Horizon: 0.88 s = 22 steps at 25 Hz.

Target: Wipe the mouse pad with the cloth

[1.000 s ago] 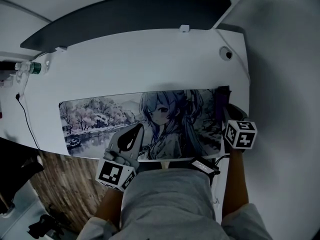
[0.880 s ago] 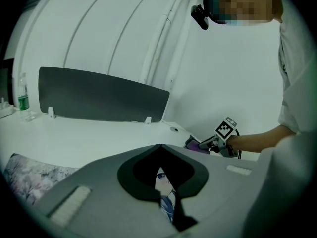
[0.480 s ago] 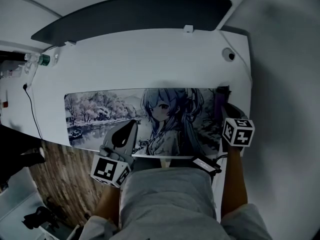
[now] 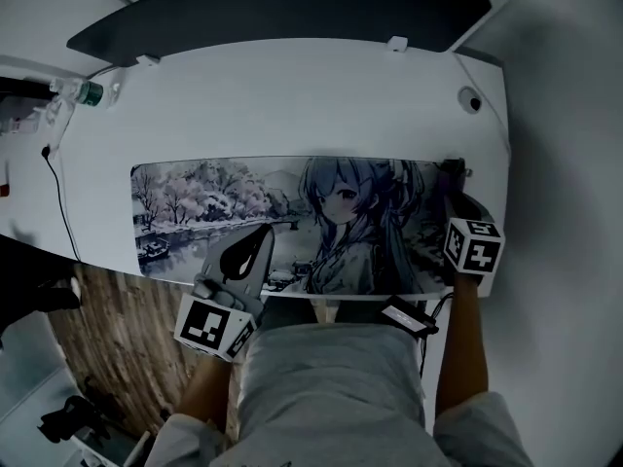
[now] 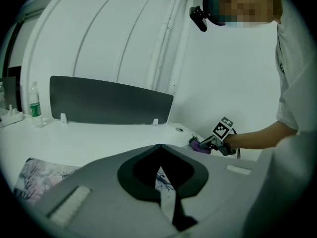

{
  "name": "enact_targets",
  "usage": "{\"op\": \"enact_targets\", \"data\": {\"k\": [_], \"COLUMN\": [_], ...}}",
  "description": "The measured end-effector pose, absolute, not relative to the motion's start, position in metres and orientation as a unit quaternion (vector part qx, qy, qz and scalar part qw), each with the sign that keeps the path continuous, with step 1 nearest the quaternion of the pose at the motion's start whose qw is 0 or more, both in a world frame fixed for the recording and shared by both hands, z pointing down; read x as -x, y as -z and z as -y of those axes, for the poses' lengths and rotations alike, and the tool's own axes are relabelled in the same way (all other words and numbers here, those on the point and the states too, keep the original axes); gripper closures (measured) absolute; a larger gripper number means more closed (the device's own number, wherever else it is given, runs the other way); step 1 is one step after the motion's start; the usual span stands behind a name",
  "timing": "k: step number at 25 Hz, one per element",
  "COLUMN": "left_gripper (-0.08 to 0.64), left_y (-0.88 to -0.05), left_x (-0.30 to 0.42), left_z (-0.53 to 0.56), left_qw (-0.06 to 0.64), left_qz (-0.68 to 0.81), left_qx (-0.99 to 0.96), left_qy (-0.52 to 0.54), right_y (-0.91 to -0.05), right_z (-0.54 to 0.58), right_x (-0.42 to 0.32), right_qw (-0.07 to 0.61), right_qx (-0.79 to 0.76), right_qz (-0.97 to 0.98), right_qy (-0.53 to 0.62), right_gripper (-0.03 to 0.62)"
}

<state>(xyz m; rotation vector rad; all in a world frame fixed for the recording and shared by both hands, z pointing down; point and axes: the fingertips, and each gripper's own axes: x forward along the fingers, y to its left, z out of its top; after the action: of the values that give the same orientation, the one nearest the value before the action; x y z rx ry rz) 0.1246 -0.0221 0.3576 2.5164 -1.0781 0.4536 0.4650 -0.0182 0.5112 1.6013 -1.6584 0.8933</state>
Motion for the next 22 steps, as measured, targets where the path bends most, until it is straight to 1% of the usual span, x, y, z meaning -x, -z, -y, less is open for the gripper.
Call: {"op": "enact_targets", "data": {"k": [6,10,22], "left_gripper": [0.541,0.541,0.541], "left_y": [-0.368,-0.372,-0.383], "left_x": [-0.079,-0.054,0.007], "left_z": [0.021,0.027,0.048], "left_qw": [0.195,0.2,0.211], "left_qz": [0.385,0.384,0.37], "left_qx": [-0.886,-0.885,-0.889], "left_qy": [-0.166,-0.168,-0.169], "right_y": [-0.519,-0.521,-0.525], "right_z": [0.024,0.027,0.039], "right_x": [-0.429,-0.413,-0.363], "right_qw": [0.338,0.333,0.339], "right_qx": [-0.607,-0.615,-0.628], "right_qz": [0.628,0.62,0.598], "right_qy": [-0.349,-0.356,-0.366], "right_gripper": [0.52,0.52,0.525]}}
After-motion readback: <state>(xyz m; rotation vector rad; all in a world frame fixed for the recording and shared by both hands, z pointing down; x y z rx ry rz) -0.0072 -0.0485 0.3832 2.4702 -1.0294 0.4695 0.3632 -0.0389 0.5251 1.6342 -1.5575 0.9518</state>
